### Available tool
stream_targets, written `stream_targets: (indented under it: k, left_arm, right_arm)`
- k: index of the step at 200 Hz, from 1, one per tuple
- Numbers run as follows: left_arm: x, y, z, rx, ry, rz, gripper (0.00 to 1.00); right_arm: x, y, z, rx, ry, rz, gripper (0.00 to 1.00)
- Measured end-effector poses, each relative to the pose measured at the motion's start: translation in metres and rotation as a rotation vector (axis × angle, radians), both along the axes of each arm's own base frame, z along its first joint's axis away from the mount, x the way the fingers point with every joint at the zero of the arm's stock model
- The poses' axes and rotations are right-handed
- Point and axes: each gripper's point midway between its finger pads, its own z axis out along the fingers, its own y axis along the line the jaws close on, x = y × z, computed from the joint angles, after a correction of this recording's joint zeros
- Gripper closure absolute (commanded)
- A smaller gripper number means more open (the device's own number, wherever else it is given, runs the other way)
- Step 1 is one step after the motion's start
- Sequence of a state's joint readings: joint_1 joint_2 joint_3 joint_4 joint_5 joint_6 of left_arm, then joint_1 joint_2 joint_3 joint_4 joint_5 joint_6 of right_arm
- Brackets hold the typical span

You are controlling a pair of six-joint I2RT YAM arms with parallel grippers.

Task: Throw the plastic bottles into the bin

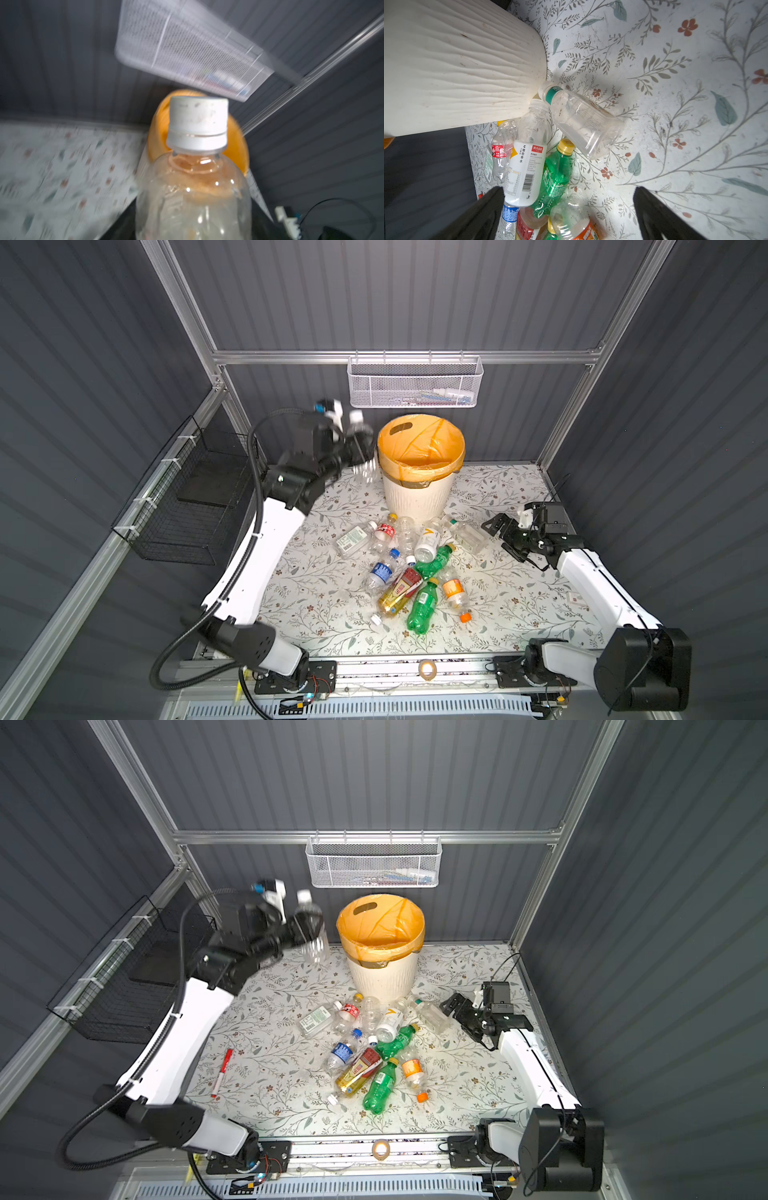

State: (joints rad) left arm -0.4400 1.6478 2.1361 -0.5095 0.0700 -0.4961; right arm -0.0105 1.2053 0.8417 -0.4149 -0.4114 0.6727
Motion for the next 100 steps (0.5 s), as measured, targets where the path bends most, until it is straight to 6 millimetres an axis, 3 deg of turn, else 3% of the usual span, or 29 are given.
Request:
stream_targets:
  k: [13,25,40,64,76,100]
  left_arm:
    - [0.014,-0.014,0.062,-0.073,-0.160,-0.041,0.00]
    - [0.023,-0.024,0.084,-0.112,-0.240,-0.070,0.00]
    - [0.037,-0.035,0.066,-0.112,-0.209,-0.097,0.00]
    - [0.065,-0.048,0.000,-0.051,-0.069,-0.101,0.00]
    - [0.072,-0.046,-0.022,-0.018,-0.018,-0.085,0.00]
    - [0.074,-0.019,-0.022,0.008,-0.015,-0.039,0.00]
  right_arm:
    - [0.000,0.002,0.001,0.014,-0.001,0.001,0.01]
    - [0.000,0.003,0.003,0.027,-0.006,-0.002,0.01]
    - [-0.003,0.004,0.003,0.036,-0.016,-0.003,0.01]
    - [-0.007,0.005,0.002,0.042,-0.015,-0.004,0.01]
    - [-0.006,0.005,0.002,0.043,-0.013,-0.003,0.01]
    - [-0.005,0.003,-0.003,0.021,0.001,0.007,0.01]
